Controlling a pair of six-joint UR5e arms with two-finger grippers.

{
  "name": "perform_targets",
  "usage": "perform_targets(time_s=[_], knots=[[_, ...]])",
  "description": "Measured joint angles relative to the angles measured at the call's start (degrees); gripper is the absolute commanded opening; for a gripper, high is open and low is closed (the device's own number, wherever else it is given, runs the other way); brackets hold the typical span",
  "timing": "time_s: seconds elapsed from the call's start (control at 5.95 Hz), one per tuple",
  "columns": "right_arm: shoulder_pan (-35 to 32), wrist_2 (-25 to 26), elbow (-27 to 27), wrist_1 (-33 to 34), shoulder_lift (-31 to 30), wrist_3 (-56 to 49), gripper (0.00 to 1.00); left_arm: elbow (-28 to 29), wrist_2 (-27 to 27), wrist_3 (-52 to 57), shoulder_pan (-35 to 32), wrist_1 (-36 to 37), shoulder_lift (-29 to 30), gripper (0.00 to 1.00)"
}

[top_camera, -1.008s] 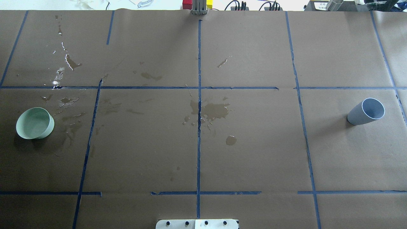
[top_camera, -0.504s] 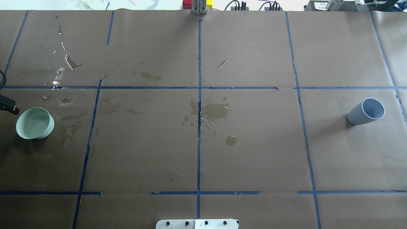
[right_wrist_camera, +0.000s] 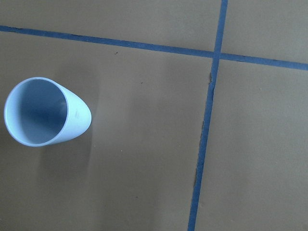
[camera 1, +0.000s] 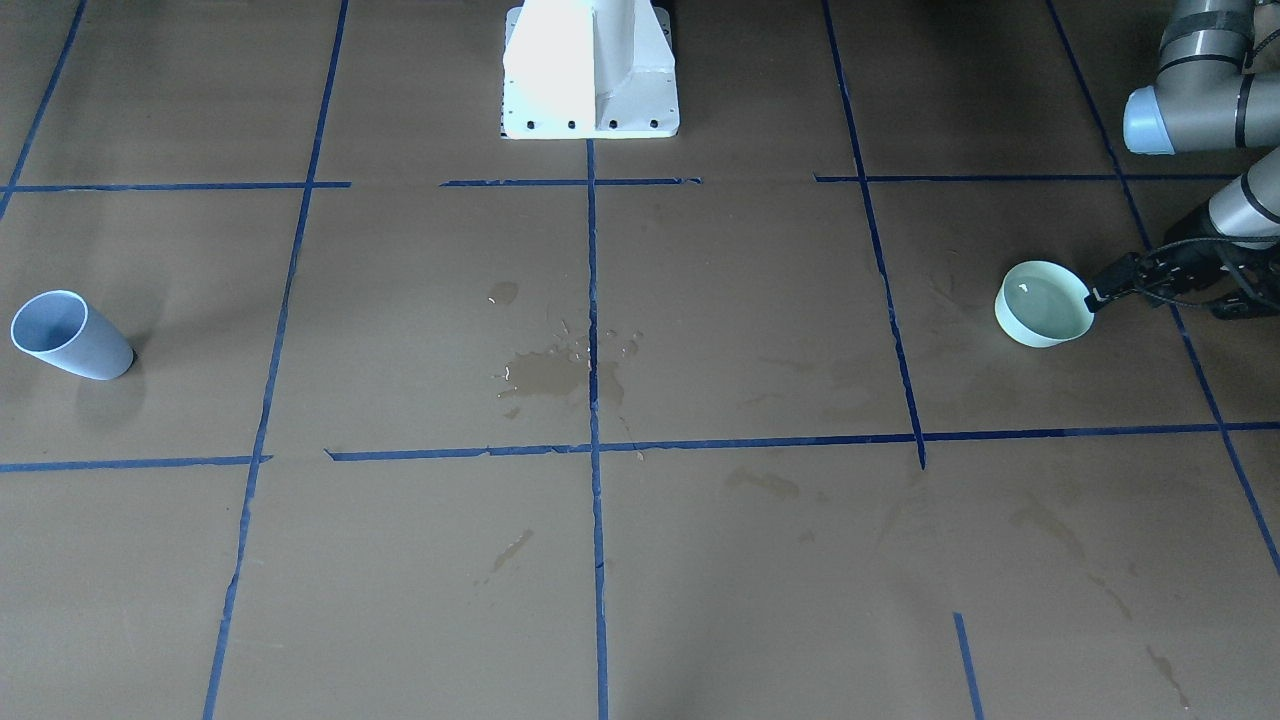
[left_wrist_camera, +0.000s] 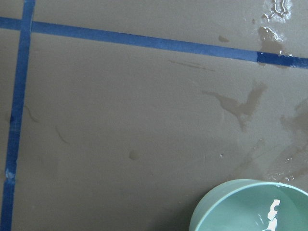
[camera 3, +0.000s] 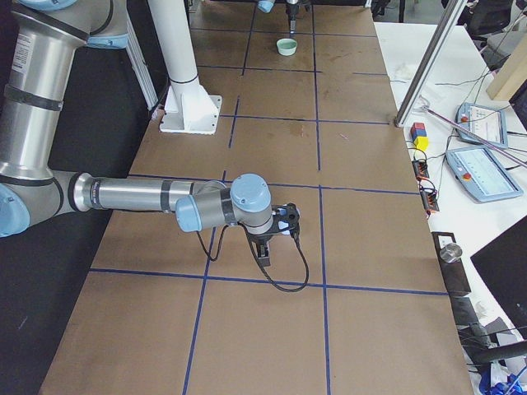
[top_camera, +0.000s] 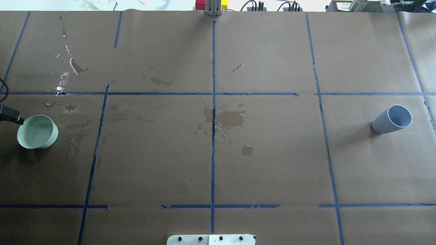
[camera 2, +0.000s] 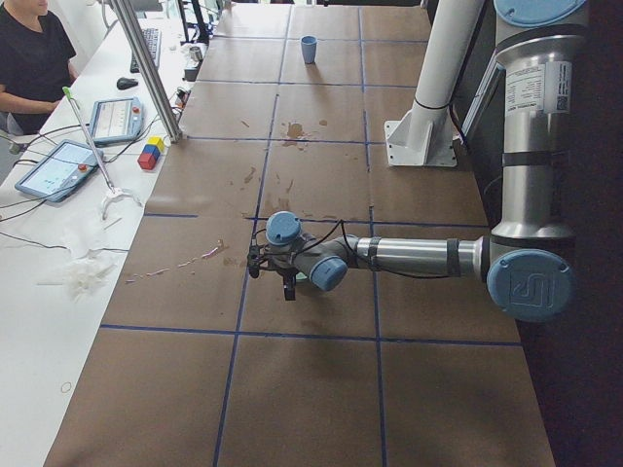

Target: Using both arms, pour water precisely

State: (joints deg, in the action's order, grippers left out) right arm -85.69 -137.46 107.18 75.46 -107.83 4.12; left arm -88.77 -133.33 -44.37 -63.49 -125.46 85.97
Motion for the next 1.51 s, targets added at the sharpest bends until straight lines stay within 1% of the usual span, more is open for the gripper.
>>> perform_targets(time_s=[0.17,0.34,0.5,0.67,1.18,1.51], knots=[[0.00,0.00,0.02,-0.01,0.08,-0.16,1.00,0.24,-0.67,-0.07,1.21,-0.36,-0.01,0.83],[0.04,0.00,0.04,0.02,0.13,-0.21,1.00,0.44,-0.95,-0.07,2.77,-0.46,-0.01,0.53],[0.06,0.00,0.04,0.03,0.19,-0.05,1.00,0.59,-1.03,0.02,3.61,-0.48,-0.09,0.15],[0.08,0.00,0.05,0.04,0.20,0.05,1.00,0.70,-1.08,0.08,3.89,-0.49,-0.14,0.01],[0.09,-0.39,0.11,0.04,0.19,0.09,1.00,-0.04,-1.88,0.06,4.06,-0.49,0.20,0.00],[0.09,-1.57,0.13,0.04,0.14,0.09,1.00,-2.91,-6.53,-1.26,4.04,-0.17,2.20,0.00]])
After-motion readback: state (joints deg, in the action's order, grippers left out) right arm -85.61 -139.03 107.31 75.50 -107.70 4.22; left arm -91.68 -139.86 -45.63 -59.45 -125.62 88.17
